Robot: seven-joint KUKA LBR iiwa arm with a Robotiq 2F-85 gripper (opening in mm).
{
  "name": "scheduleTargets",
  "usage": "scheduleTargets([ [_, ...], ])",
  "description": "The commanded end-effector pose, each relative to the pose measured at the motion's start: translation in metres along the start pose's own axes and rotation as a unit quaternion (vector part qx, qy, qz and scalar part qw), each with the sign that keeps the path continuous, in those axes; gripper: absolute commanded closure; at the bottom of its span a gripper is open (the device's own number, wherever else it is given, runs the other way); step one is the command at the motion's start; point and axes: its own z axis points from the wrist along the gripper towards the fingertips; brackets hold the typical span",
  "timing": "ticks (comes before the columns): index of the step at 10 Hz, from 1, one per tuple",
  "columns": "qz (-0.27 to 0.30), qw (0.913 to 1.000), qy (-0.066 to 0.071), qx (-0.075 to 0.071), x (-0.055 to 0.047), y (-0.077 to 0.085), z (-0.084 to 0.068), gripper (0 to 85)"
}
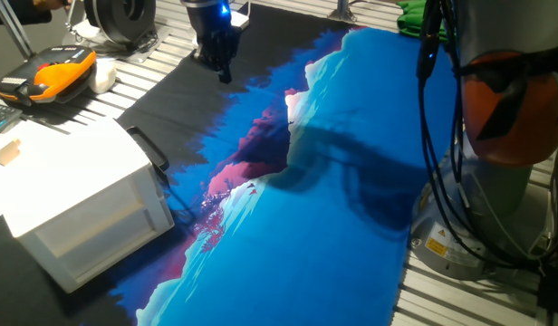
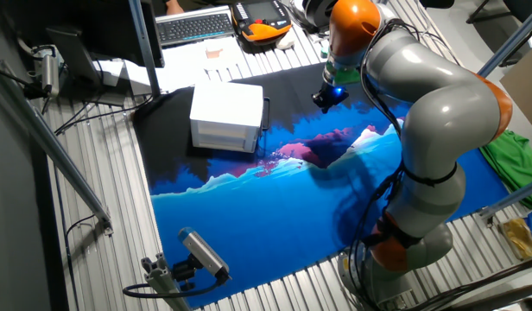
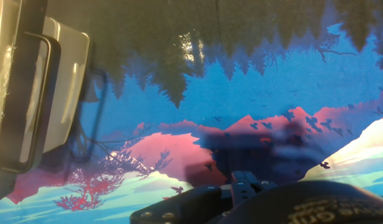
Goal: Grasp the handle and open the drawer
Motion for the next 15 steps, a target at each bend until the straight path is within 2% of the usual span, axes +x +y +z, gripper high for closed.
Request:
scheduleTargets([
  [1,0.0,1.0,-0.001,0.0,-0.0001,0.0003,0.0003,85.0],
  [4,0.001,1.0,0.0,0.0,-0.0003,0.0002,0.0006,85.0],
  [8,0.007,0.9998,0.002,-0.02,-0.001,0.0002,0.0013,85.0],
  [10,-0.011,0.9998,0.002,-0.016,-0.0015,-0.0002,0.0021,85.0],
  [11,-0.02,0.9997,-0.005,-0.011,-0.0015,0.0002,0.0026,85.0],
  [12,-0.029,0.9995,-0.012,0.006,-0.0018,0.0003,0.0027,85.0],
  [13,-0.026,0.9994,-0.02,0.011,-0.0018,0.0005,0.0027,85.0],
  [14,-0.024,0.9993,-0.025,0.012,-0.002,0.0007,0.0032,85.0],
  [15,-0.026,0.9993,-0.025,0.01,-0.0023,0.0009,0.0038,85.0],
])
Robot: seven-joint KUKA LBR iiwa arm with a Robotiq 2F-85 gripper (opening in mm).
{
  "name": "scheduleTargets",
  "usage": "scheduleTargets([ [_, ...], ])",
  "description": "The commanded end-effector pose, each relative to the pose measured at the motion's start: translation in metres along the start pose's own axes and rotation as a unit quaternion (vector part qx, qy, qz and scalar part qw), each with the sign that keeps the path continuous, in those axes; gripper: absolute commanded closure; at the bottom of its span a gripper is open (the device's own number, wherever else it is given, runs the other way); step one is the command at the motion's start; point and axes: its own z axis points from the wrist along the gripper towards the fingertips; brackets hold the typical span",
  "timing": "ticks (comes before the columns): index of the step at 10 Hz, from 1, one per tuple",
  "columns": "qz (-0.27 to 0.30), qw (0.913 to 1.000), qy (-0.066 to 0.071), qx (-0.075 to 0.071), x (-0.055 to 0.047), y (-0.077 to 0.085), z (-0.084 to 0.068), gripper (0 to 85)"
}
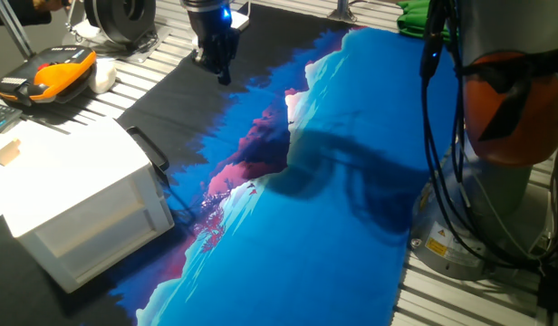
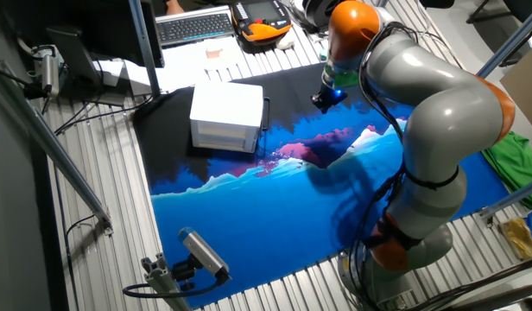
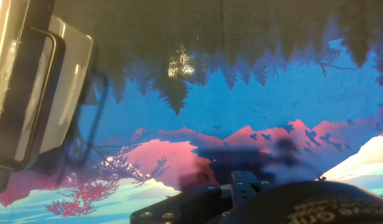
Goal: Grasp the handle and open the drawer
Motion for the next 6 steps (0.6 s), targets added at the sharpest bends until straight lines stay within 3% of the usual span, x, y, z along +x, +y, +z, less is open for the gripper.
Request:
scheduleTargets([
  [1,0.004,0.9999,0.003,-0.011,0.0,0.0,0.0,85.0],
  [4,0.013,0.9999,-0.002,-0.008,0.0,0.008,0.003,85.0],
  [6,0.017,0.9998,-0.003,-0.013,-0.001,0.012,0.005,85.0],
])
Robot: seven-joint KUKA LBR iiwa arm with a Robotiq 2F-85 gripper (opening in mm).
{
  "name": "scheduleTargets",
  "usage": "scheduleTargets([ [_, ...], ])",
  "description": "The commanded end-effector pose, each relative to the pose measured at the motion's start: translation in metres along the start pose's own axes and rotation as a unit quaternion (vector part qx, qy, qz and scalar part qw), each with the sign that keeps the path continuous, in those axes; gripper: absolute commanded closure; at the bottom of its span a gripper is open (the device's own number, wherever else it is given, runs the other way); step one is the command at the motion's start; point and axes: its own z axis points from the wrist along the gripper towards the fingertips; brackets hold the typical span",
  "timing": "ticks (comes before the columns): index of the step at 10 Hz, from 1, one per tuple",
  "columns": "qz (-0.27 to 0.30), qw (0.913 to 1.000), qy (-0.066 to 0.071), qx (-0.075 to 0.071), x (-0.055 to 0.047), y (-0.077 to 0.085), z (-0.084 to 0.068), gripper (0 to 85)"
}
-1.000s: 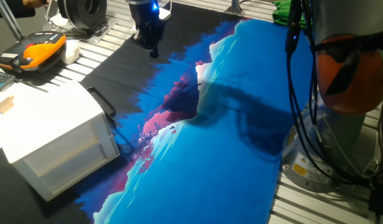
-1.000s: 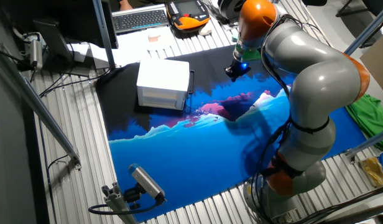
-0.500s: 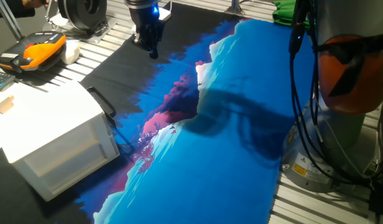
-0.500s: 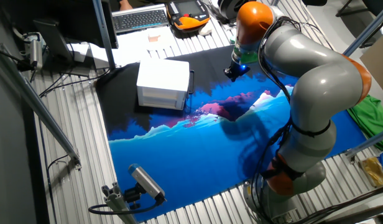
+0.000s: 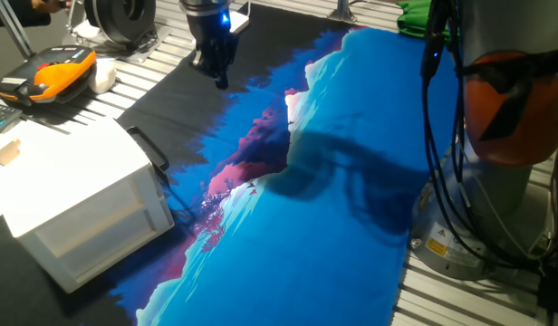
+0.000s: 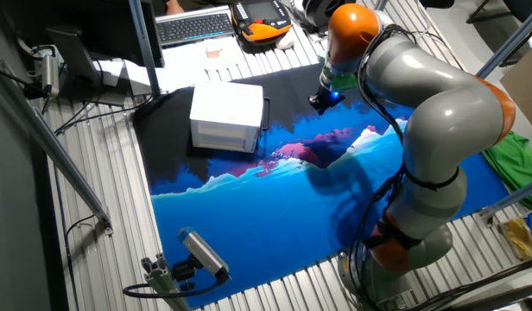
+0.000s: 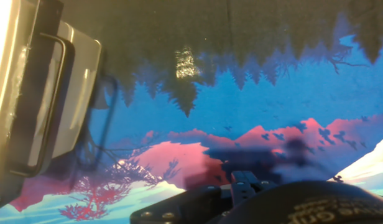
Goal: Grasp the handle and open the drawer
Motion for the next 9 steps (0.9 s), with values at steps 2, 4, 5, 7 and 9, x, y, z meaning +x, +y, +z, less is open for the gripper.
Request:
scheduleTargets([
  [2,0.002,1.0,0.002,-0.001,-0.004,0.006,-0.003,85.0],
  [4,0.007,1.0,0.002,0.0,-0.005,0.015,-0.002,85.0],
  [5,0.01,0.9999,0.0,0.004,-0.004,0.021,0.0,85.0],
  [7,0.015,0.9999,-0.004,0.007,-0.001,0.035,0.005,85.0],
  [9,0.024,0.9997,-0.002,0.005,-0.002,0.046,0.004,85.0],
])
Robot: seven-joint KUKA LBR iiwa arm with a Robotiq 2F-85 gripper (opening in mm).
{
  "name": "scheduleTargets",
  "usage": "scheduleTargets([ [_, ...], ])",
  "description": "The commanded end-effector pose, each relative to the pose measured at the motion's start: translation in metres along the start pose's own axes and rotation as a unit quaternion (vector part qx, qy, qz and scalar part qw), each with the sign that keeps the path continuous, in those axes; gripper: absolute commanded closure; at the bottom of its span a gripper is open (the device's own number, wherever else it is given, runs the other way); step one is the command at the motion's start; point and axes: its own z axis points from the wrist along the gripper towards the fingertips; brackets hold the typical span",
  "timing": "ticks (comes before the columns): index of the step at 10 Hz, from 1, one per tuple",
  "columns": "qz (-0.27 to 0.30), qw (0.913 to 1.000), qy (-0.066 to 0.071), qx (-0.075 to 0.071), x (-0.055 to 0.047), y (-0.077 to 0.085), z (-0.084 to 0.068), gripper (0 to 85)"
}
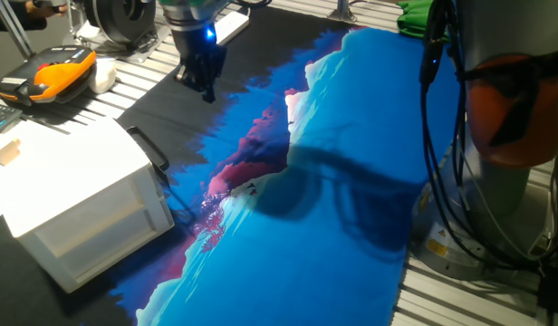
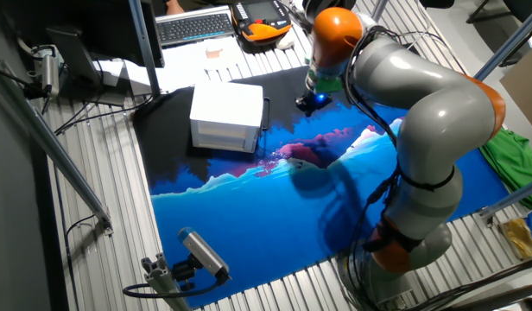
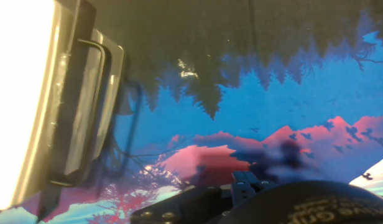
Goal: Grasp the handle and open the drawer
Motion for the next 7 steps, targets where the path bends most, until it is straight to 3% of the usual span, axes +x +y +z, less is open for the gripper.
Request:
scheduleTargets([
  [1,0.003,1.0,0.002,-0.001,-0.001,0.005,-0.001,85.0],
  [4,0.023,0.9996,0.011,-0.007,-0.006,0.024,-0.006,85.0],
  [7,0.041,0.9991,0.011,-0.007,-0.001,0.045,-0.004,85.0],
])
